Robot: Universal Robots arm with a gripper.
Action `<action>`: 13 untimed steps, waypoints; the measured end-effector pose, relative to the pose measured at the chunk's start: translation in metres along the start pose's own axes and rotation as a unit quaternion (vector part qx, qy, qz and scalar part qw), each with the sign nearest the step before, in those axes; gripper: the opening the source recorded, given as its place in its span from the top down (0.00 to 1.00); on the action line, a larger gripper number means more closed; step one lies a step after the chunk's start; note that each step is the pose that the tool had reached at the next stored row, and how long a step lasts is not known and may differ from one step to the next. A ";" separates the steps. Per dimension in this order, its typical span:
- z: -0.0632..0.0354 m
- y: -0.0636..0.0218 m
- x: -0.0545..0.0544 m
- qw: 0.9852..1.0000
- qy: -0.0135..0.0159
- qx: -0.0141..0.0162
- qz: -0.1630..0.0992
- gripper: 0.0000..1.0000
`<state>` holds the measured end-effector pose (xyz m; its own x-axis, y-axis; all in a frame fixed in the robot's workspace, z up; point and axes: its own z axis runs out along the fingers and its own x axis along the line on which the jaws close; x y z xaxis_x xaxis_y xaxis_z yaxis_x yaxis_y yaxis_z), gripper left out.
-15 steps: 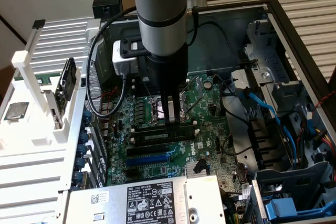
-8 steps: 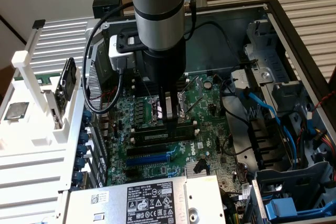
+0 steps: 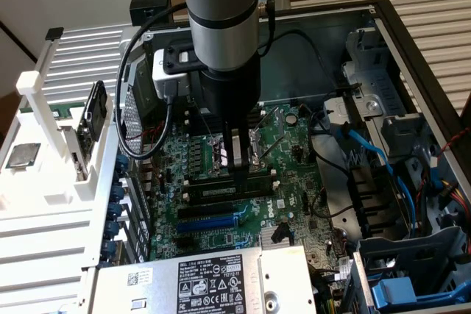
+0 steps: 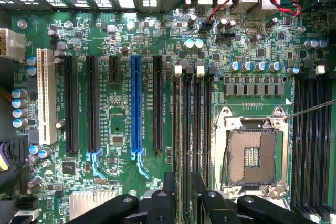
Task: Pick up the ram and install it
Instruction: 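Press down the ram until it locks into place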
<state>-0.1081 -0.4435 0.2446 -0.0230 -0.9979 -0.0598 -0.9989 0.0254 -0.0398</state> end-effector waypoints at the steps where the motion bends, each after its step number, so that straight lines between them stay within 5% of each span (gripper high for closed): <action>1: 0.0000 0.0000 0.000 1.000 0.000 0.000 0.000 0.73; 3: 0.0000 0.0000 0.000 1.000 0.000 0.000 0.000 0.73; 6: 0.0000 0.0000 0.000 1.000 0.000 0.000 0.000 0.89; 11: 0.0002 0.0051 0.000 1.000 0.000 0.002 0.000 0.89; 12: 0.0021 0.0079 -0.003 1.000 0.008 0.000 0.000 0.89; 13: 0.0023 0.0079 -0.005 1.000 0.011 -0.001 0.000 0.89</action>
<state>-0.1158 -0.4380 0.2423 -0.0231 -0.9990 -0.0380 -0.9990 0.0245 -0.0384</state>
